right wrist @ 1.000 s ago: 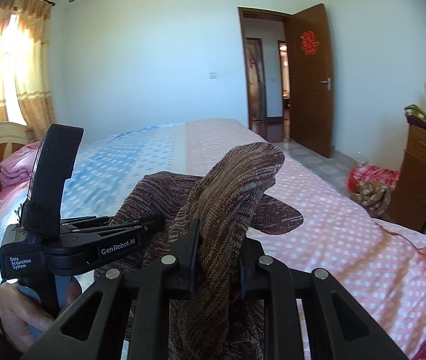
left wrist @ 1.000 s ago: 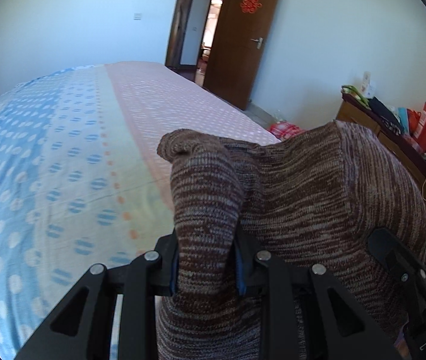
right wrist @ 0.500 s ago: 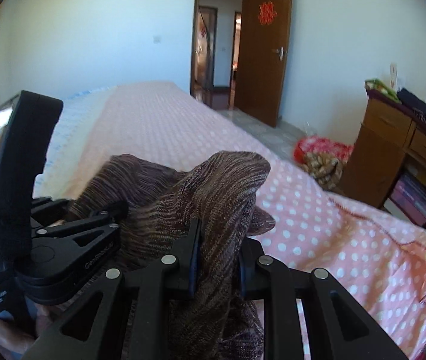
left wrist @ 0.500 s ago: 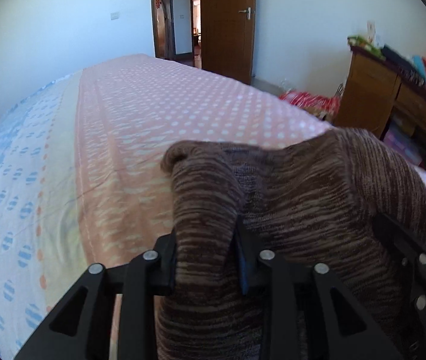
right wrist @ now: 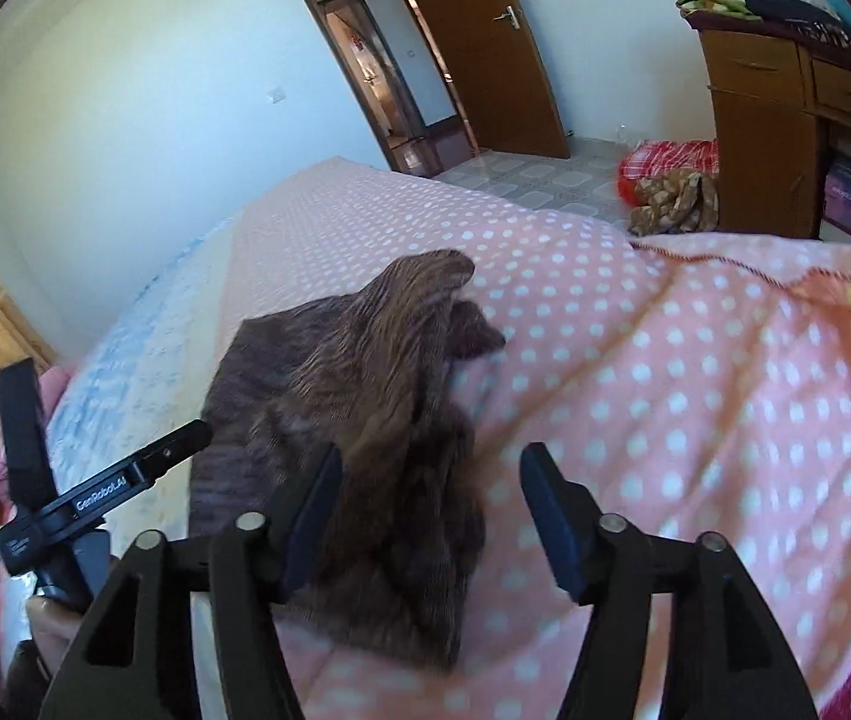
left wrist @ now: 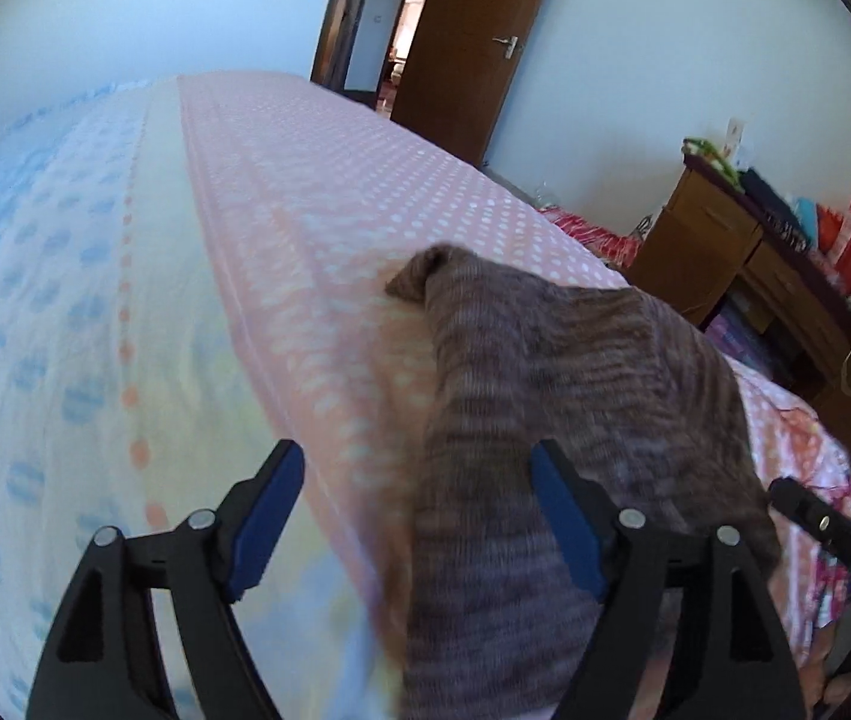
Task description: Fold small clothes
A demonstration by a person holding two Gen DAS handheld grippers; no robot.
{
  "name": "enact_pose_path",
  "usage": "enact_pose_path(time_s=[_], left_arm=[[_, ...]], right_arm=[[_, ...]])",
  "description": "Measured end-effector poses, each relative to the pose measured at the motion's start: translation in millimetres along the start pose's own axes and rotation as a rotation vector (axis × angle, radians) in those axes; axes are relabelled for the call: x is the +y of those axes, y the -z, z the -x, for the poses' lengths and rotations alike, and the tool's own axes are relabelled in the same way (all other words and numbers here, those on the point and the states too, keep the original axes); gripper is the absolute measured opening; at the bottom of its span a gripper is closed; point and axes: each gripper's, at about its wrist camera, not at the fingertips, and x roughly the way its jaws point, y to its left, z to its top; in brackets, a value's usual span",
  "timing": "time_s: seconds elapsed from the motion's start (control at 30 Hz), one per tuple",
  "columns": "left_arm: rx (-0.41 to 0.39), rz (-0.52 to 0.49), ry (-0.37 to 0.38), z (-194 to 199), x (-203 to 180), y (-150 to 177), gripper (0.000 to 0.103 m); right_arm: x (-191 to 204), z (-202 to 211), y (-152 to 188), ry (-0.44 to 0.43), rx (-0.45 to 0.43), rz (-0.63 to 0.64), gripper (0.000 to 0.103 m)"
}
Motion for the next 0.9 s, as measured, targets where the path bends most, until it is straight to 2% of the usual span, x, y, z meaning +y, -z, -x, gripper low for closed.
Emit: enact_pose_path(time_s=[0.1,0.2,0.23,0.3,0.33,0.37,0.4,0.43,0.47,0.5,0.53,0.63,0.77,0.9], left_arm=[[0.06,0.034,0.029,-6.1,-1.5,17.0,0.08],[0.086,0.012,0.01,-10.7,-10.1,33.1,0.08],[0.076,-0.013,-0.009,-8.1,-14.8,34.8,0.08],[0.085,-0.055,-0.029,-4.9,-23.8,38.4,0.081],[0.086,-0.057,-0.025,-3.9,-26.0,39.5,0.079],[0.089,-0.05,-0.012,-2.9,-27.3,40.6,0.069],[0.096,-0.045,0.003,-5.3,-27.7,39.2,0.052],[0.105,-0.039,0.019,-4.4,-28.6,39.0,0.046],[0.109,-0.034,0.026,-3.0,-29.0,38.1,0.037],[0.12,-0.024,0.054,-3.0,-28.5,36.8,0.02],[0.125,-0.006,0.078,2.0,-27.0,36.0,0.018],[0.142,0.041,0.13,8.1,-22.5,33.4,0.015],[0.173,0.056,0.152,28.2,-20.7,43.7,0.015],[0.214,0.027,0.08,28.9,-19.9,63.8,0.016]], right_arm=[[10.8,-10.2,17.8,0.012,0.044,0.065,0.066],[17.2,-27.1,28.2,0.039,0.096,0.098,0.066],[22.6,-27.4,28.7,0.058,0.079,0.132,0.066],[29.6,-28.6,30.6,0.088,0.086,0.183,0.052],[31.6,-29.3,31.4,0.119,0.087,0.203,0.038],[30.0,-30.2,30.5,0.119,0.088,0.196,0.031],[25.1,-28.6,29.1,0.069,0.103,0.15,0.024],[18.2,-29.9,25.6,0.033,0.115,0.108,0.019],[12.2,-30.9,22.5,0.015,0.125,0.077,0.017],[10.0,-28.5,22.5,0.003,0.136,0.056,0.017],[9.3,-24.5,23.3,-0.017,0.147,0.036,0.016],[11.4,-9.1,27.5,-0.084,0.165,0.014,0.015],[13.3,4.6,38.0,-0.112,0.233,0.016,0.015],[11.9,8.8,56.5,-0.073,0.264,0.04,0.015]])
